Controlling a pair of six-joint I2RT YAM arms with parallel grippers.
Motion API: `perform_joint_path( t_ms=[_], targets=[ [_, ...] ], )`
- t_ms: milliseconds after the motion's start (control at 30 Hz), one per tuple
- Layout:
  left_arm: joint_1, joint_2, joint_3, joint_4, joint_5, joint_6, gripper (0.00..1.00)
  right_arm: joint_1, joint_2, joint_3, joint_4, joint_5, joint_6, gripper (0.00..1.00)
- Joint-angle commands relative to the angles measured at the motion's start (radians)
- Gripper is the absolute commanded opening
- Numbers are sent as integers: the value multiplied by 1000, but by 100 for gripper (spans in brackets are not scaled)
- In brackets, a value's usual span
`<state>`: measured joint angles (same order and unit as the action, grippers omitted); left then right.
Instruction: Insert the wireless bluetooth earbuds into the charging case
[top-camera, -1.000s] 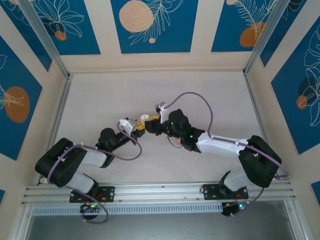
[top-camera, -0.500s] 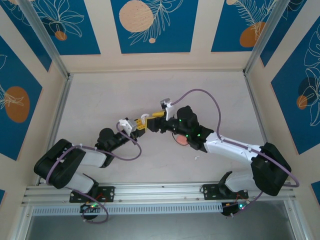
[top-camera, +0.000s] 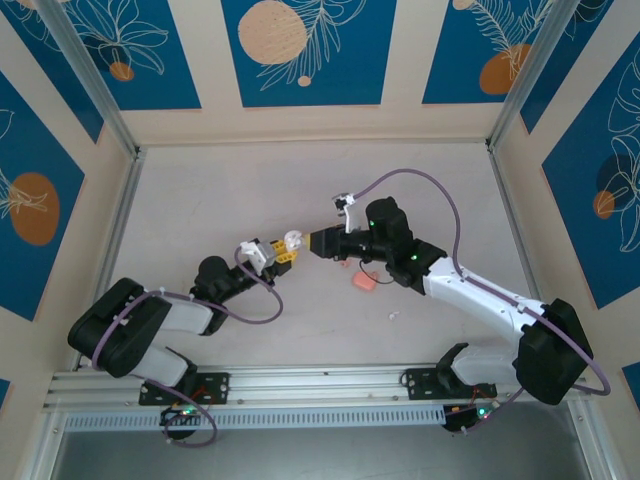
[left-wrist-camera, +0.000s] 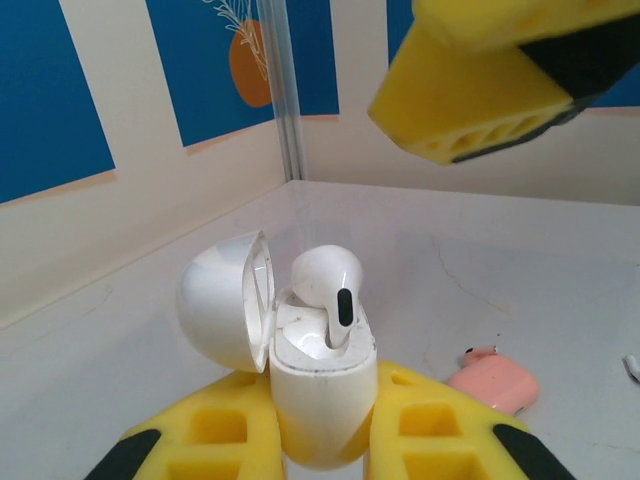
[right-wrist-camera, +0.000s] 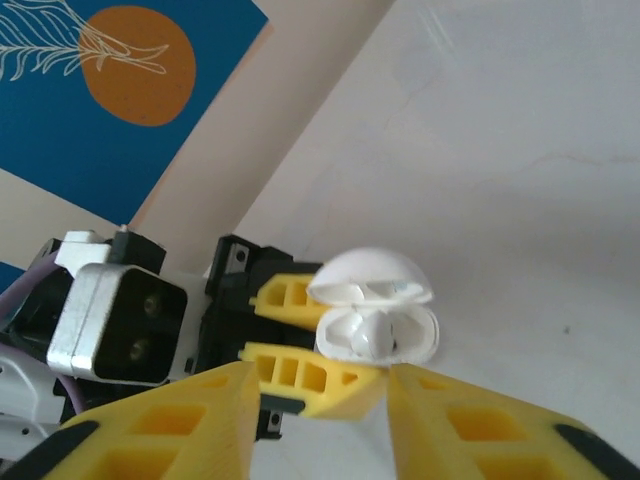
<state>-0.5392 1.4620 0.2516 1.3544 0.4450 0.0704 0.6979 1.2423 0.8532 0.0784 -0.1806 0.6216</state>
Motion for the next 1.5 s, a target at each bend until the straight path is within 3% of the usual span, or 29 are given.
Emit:
perform_joint_path(
  t_ms=[0, 567, 1467],
  targets=[
    [-12, -16, -1, 52, 30, 23, 14, -13, -16, 21, -74, -52, 52, 34],
    [-13, -22, 3, 52, 38, 26, 14, -54, 68, -5, 56, -156, 130, 31],
    [-14, -35, 12, 52, 49, 14, 14, -58, 138, 28, 97, -209, 132, 25]
  ],
)
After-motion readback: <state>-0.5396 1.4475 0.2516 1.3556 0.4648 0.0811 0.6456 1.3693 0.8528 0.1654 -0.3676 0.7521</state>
